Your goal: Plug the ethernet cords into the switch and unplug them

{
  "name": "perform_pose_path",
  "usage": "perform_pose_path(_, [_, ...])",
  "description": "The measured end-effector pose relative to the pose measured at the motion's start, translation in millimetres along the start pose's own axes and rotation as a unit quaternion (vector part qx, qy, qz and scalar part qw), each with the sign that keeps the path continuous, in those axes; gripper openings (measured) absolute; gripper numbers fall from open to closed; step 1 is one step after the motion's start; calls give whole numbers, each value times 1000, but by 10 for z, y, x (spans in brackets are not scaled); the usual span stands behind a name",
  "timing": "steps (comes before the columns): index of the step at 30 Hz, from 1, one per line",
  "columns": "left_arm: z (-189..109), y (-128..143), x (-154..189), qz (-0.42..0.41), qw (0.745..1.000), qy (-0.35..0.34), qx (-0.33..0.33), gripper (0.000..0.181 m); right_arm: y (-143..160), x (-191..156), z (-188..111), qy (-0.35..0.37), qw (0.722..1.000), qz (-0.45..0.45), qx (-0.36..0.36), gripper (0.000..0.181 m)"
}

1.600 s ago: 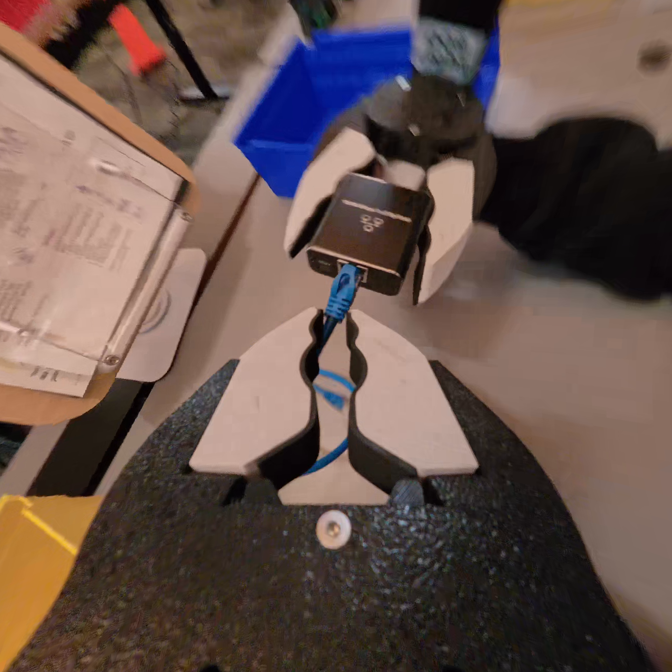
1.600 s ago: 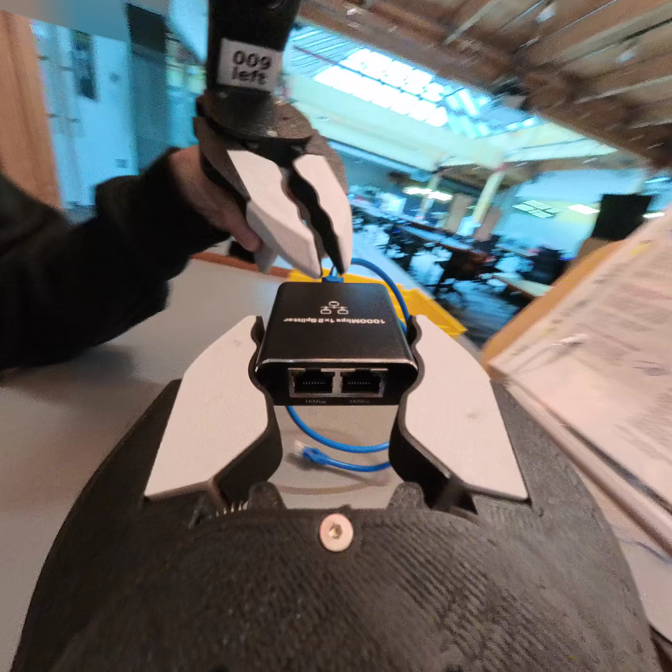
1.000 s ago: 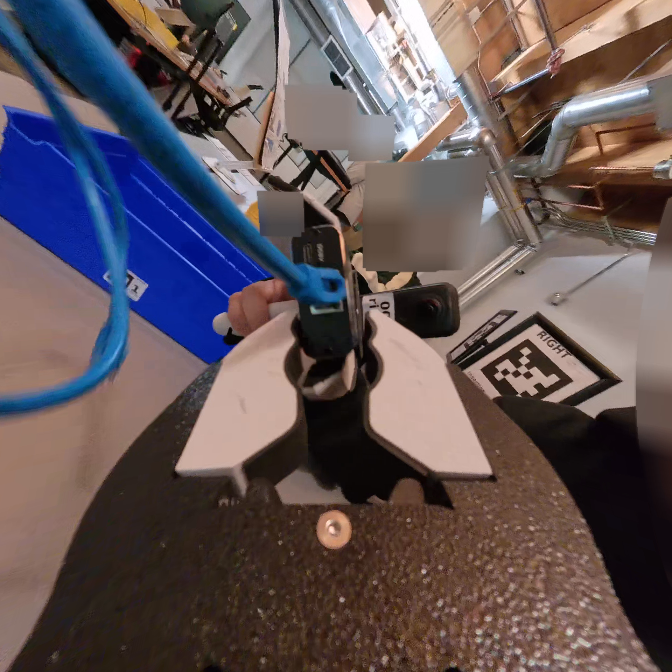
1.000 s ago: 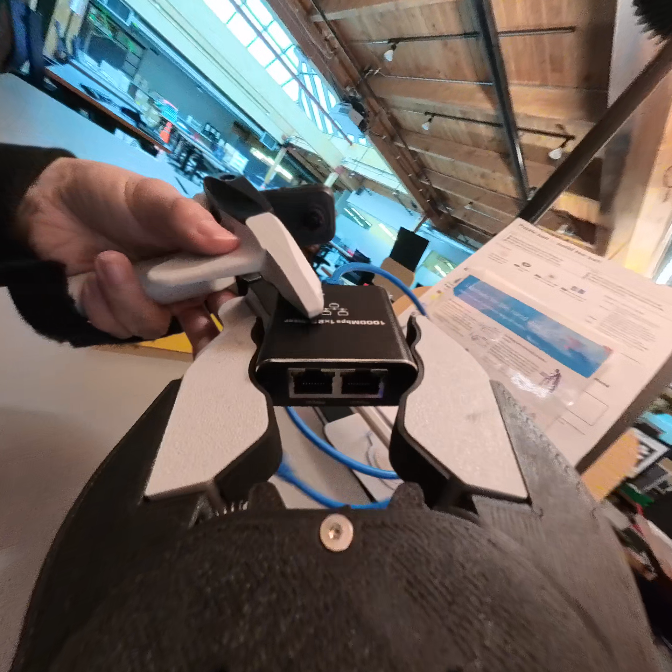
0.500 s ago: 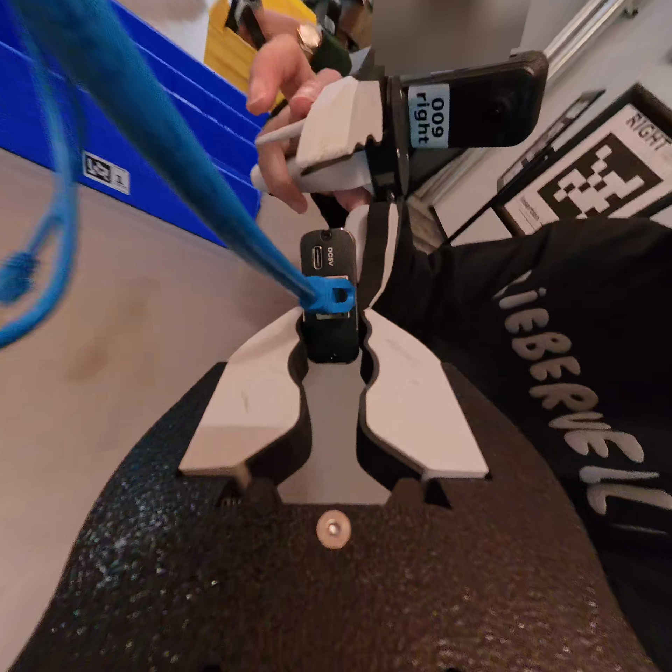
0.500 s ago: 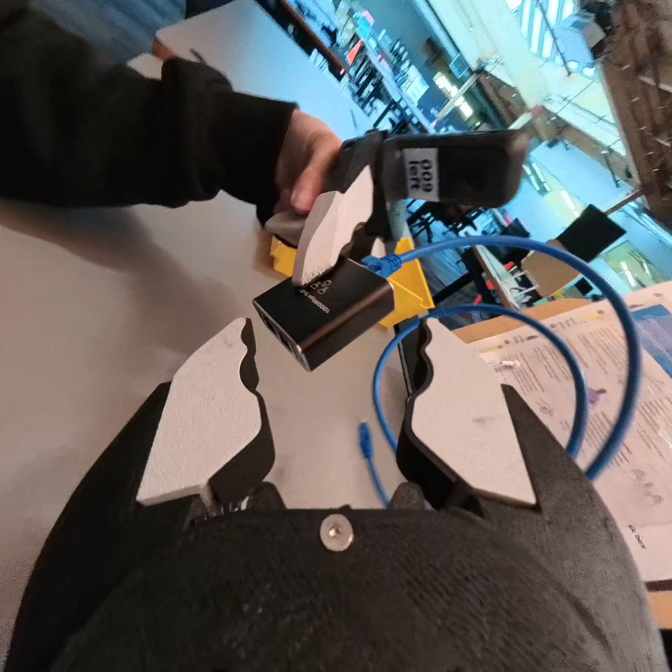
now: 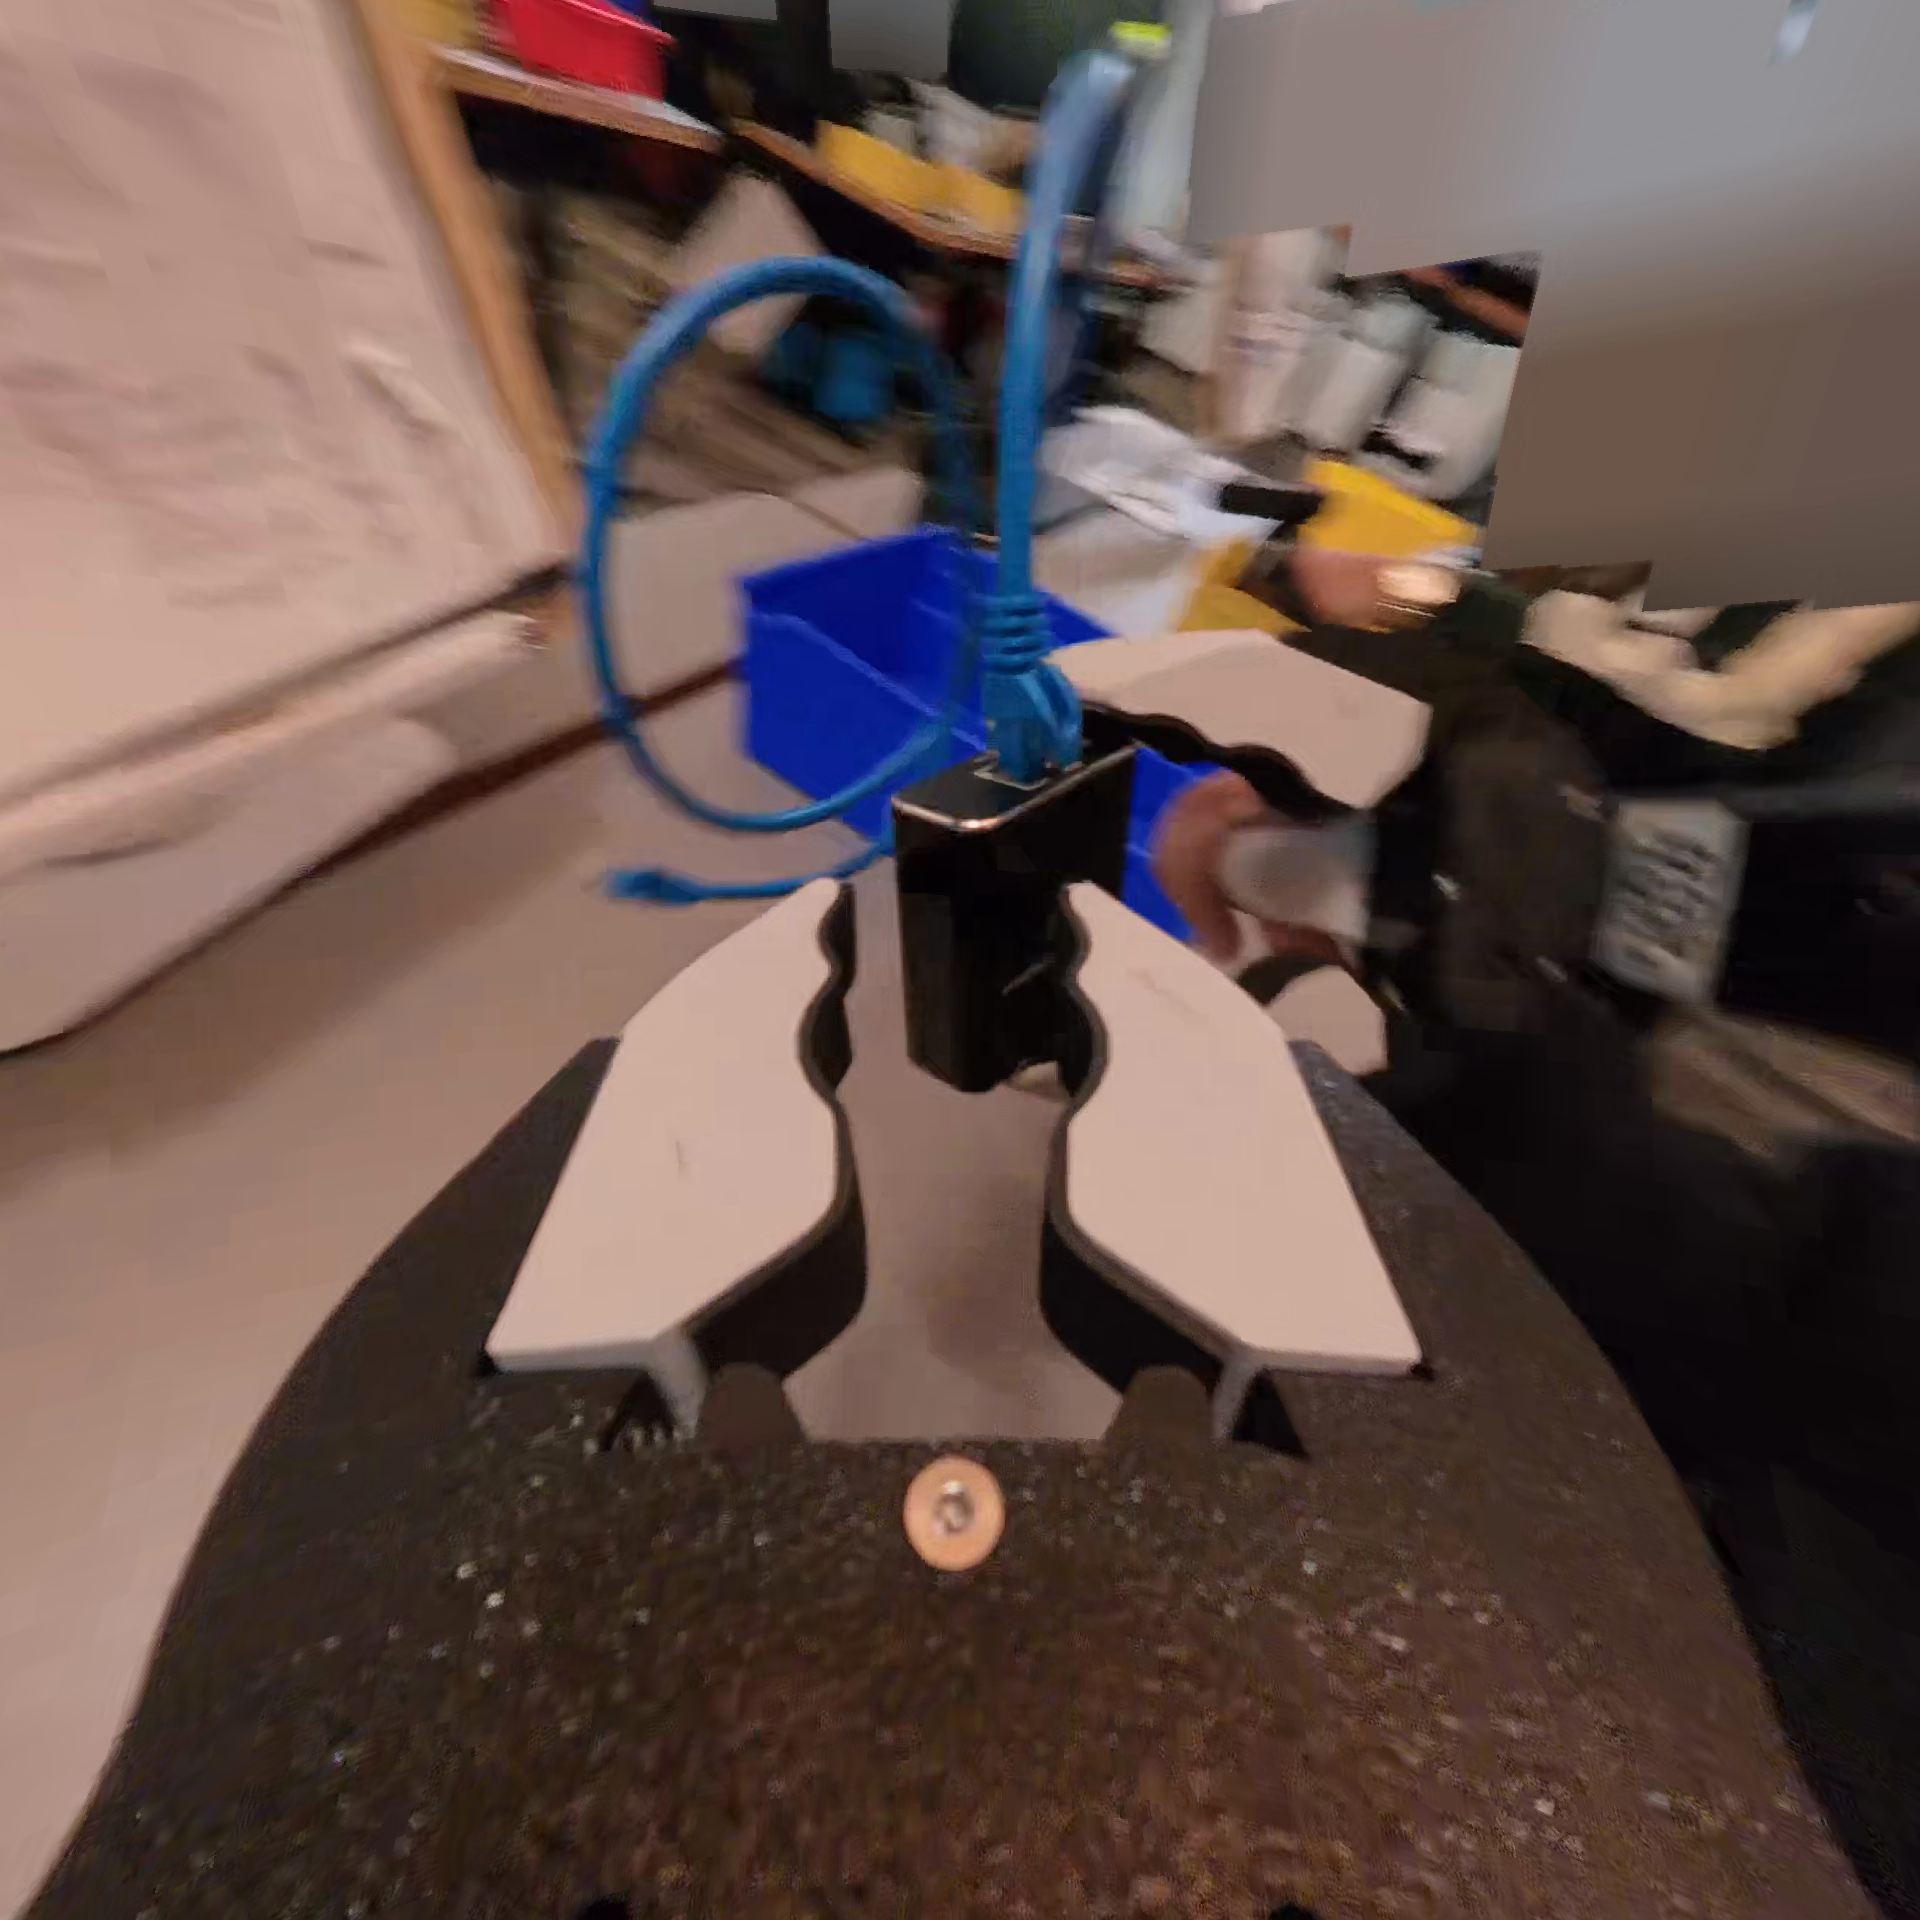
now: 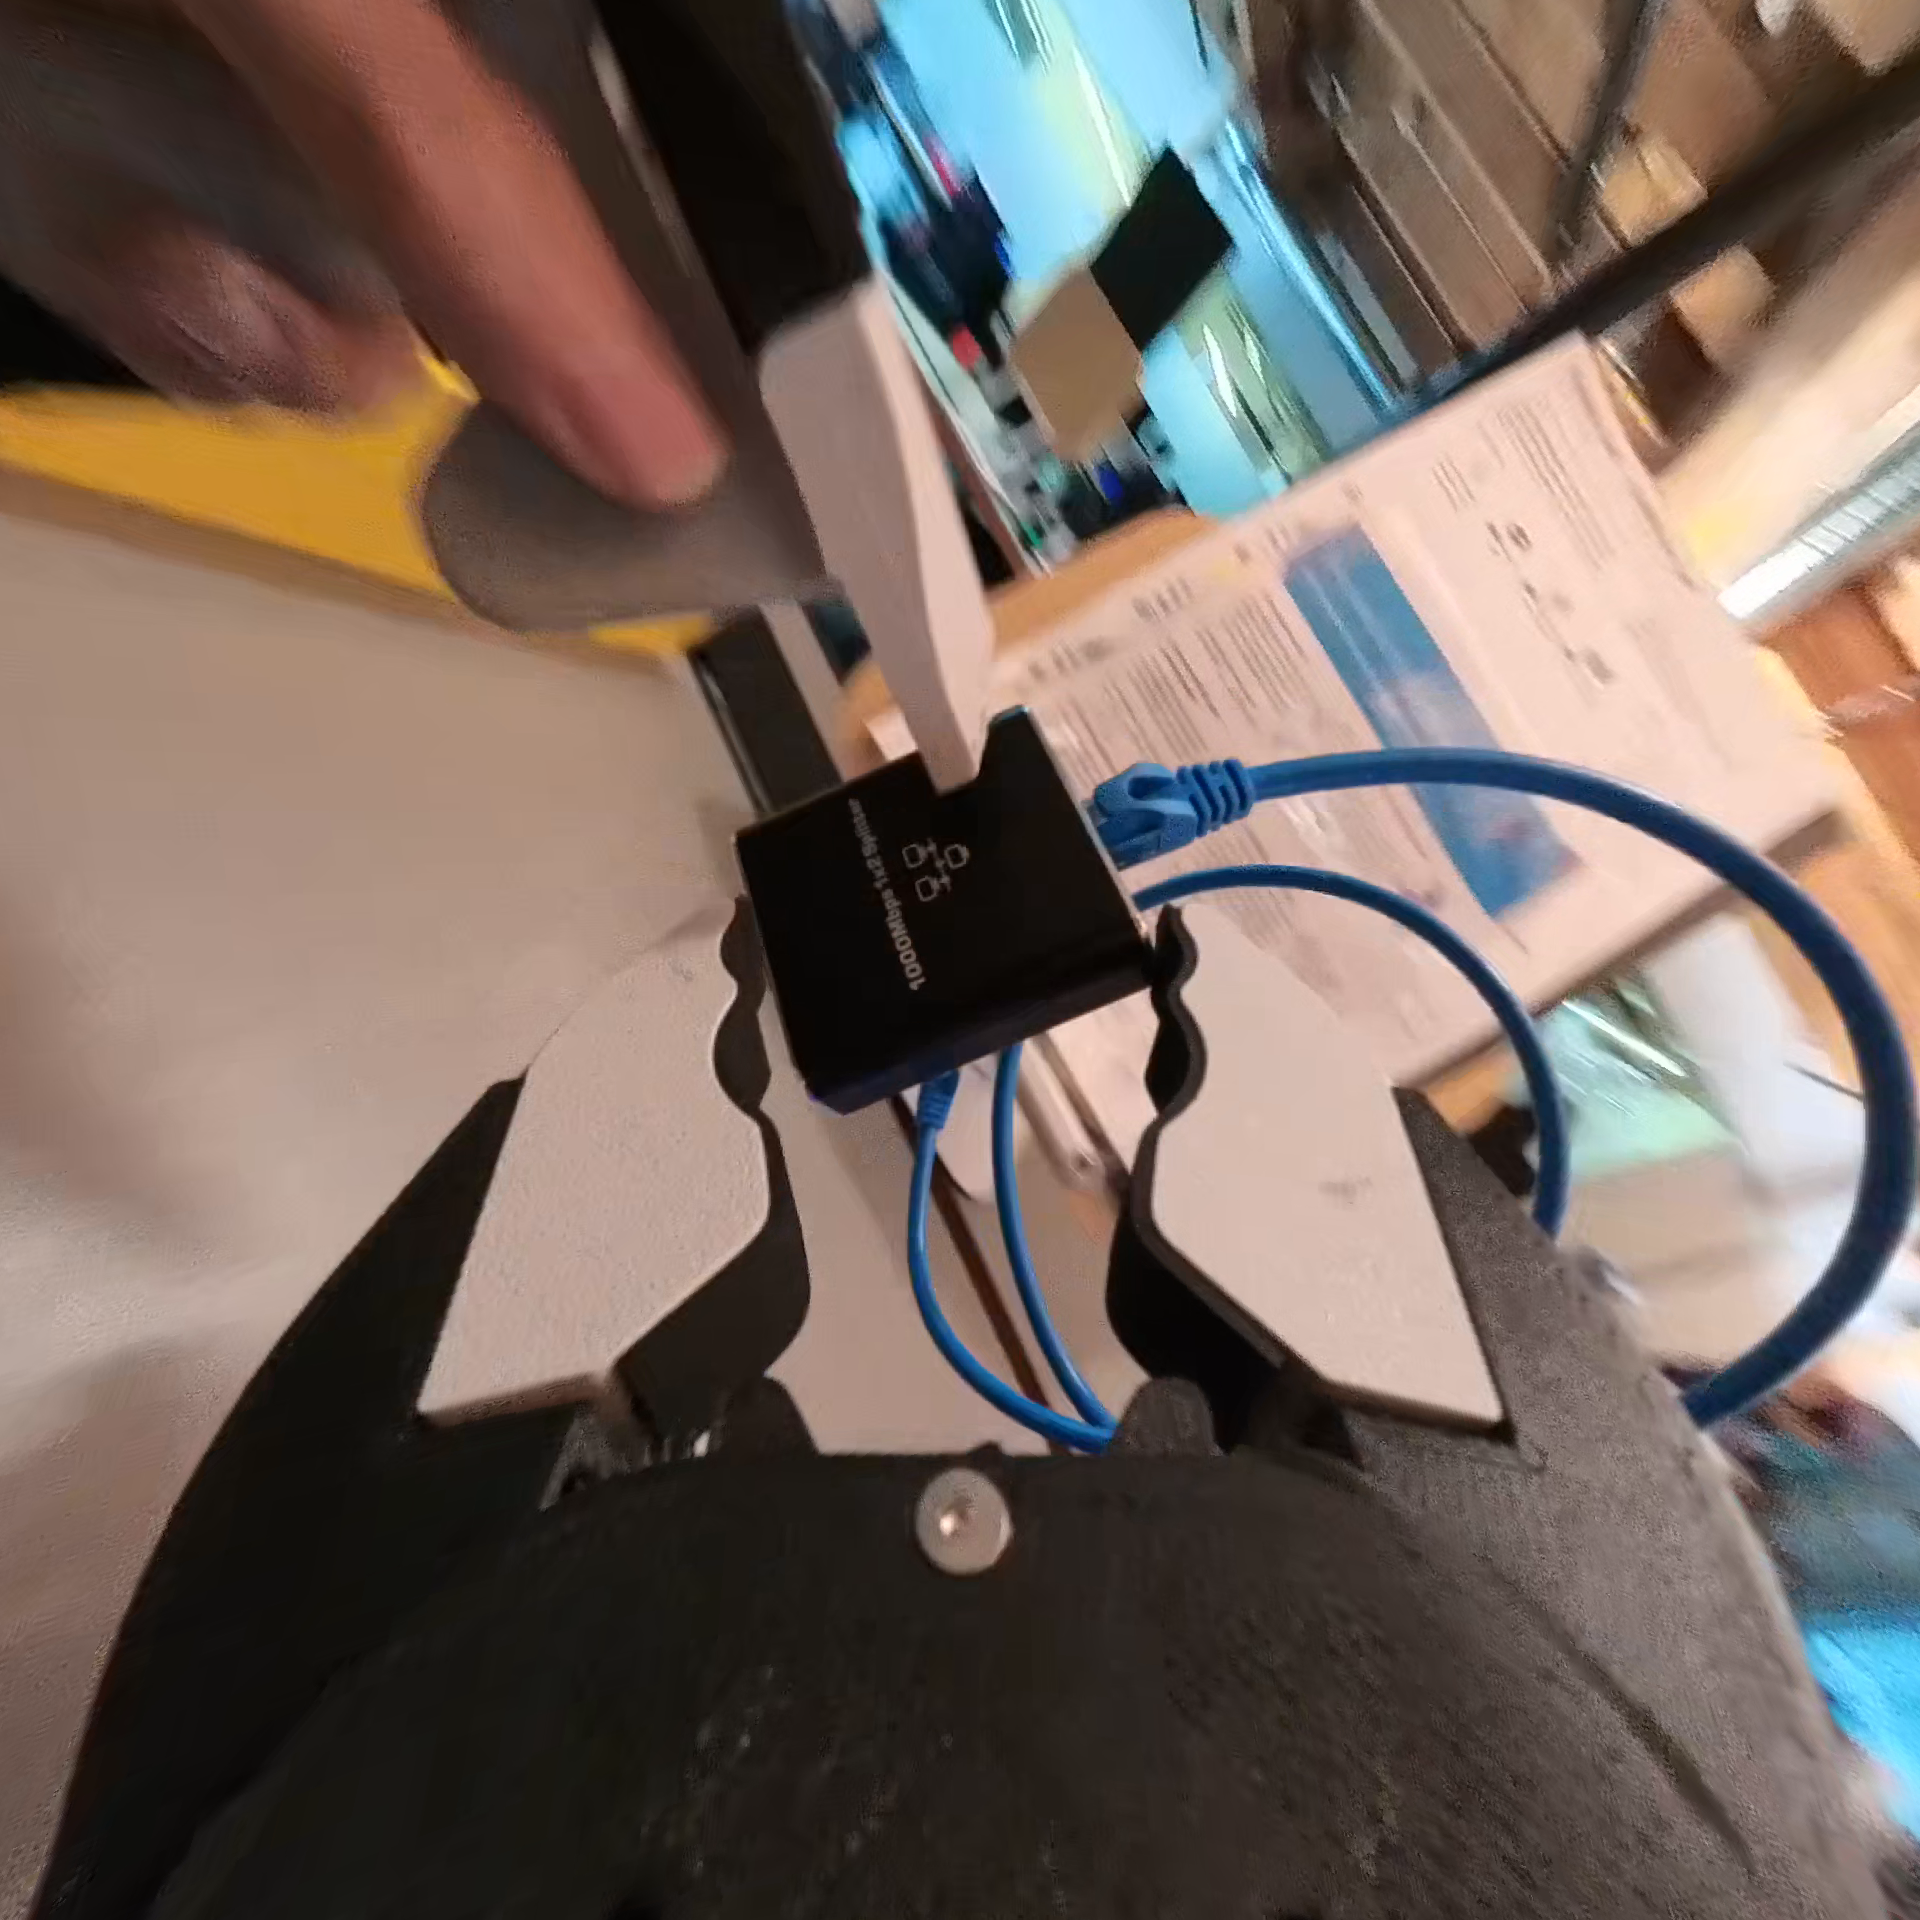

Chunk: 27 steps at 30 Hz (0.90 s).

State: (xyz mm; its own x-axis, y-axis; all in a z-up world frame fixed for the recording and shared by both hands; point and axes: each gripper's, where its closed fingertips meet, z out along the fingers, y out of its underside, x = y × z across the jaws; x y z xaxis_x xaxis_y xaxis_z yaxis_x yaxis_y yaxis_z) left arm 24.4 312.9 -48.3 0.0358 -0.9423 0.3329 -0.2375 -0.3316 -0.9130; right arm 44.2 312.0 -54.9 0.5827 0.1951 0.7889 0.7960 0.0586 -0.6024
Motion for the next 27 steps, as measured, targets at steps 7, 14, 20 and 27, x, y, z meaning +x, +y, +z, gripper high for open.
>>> perform_pose_path(7, [199, 19, -42, 109, 973, -201, -15, 74, 22, 121, 23, 102, 987, -92, -86, 71])
perform_pose_path(14, [277, 136, -7, 75, 987, -135, -33, 61, -45, 16, 29, 76, 987, -123, -76, 71])
perform_pose_path(20, [134, 119, -75, 203, 970, -119, -58, 59, -190, -84, -130, -39, 997, -49, 39, 66])
perform_pose_path(27, [-27, -43, 23, 367, 910, -182, -66, 59, -340, -26, -292, -174, 932, 256, 188, 86])
